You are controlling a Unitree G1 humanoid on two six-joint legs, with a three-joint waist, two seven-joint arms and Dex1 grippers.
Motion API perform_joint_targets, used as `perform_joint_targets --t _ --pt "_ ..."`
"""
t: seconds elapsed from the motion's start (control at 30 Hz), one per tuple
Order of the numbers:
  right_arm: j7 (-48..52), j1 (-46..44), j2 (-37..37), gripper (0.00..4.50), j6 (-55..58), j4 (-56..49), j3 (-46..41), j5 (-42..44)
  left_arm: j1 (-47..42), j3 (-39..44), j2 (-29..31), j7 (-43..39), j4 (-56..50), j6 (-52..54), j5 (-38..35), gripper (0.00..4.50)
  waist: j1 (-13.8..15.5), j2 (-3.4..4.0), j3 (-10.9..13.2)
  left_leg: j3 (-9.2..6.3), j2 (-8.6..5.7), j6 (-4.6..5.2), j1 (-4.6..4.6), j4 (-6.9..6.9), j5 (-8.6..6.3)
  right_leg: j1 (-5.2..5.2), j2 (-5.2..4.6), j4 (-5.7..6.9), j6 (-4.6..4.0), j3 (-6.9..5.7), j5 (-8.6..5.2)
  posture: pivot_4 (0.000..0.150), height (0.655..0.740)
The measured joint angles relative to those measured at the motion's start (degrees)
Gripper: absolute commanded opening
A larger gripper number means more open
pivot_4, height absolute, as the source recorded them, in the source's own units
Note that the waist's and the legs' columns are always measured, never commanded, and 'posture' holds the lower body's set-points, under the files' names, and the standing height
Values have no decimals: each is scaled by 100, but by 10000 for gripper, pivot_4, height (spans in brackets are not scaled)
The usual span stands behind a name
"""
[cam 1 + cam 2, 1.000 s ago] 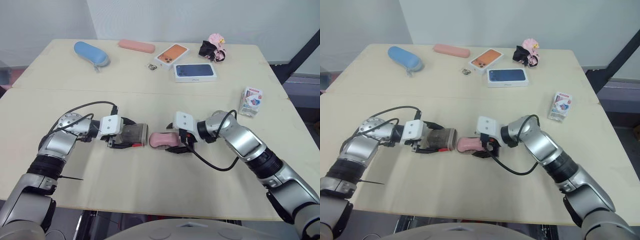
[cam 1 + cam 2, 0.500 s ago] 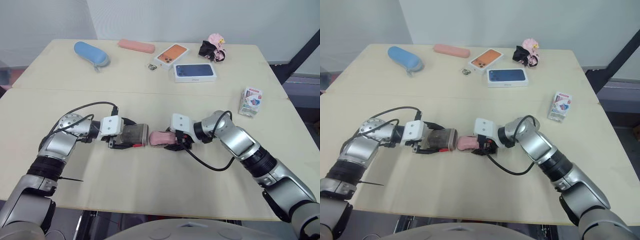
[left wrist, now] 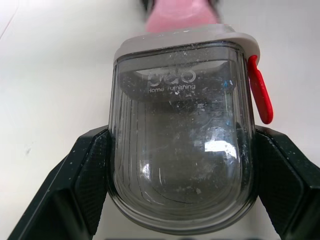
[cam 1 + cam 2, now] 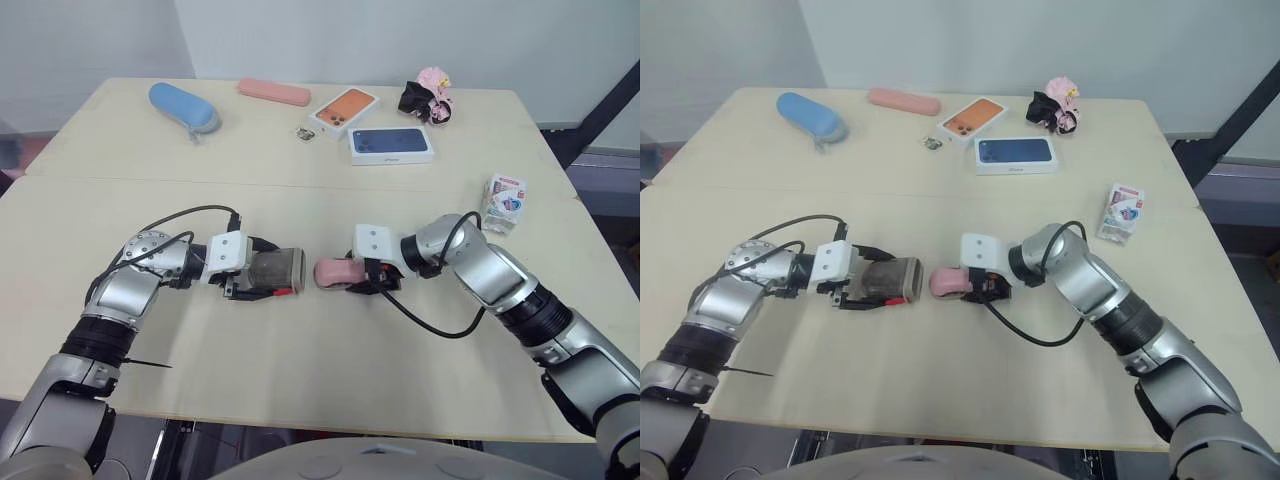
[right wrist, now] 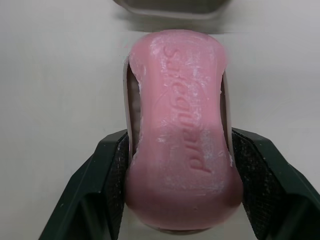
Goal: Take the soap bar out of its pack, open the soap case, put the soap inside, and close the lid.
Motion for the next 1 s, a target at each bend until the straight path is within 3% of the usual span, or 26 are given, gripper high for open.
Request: perform_joint_targets --t 1.0 --pt "32 -572 327 25249 766 -231 116 -209 -143 -62 -666 399 -62 263 133 34879 8 1 1 0 -1 1 -3 1 0 -3 4 3 0 0 0 1500 7400"
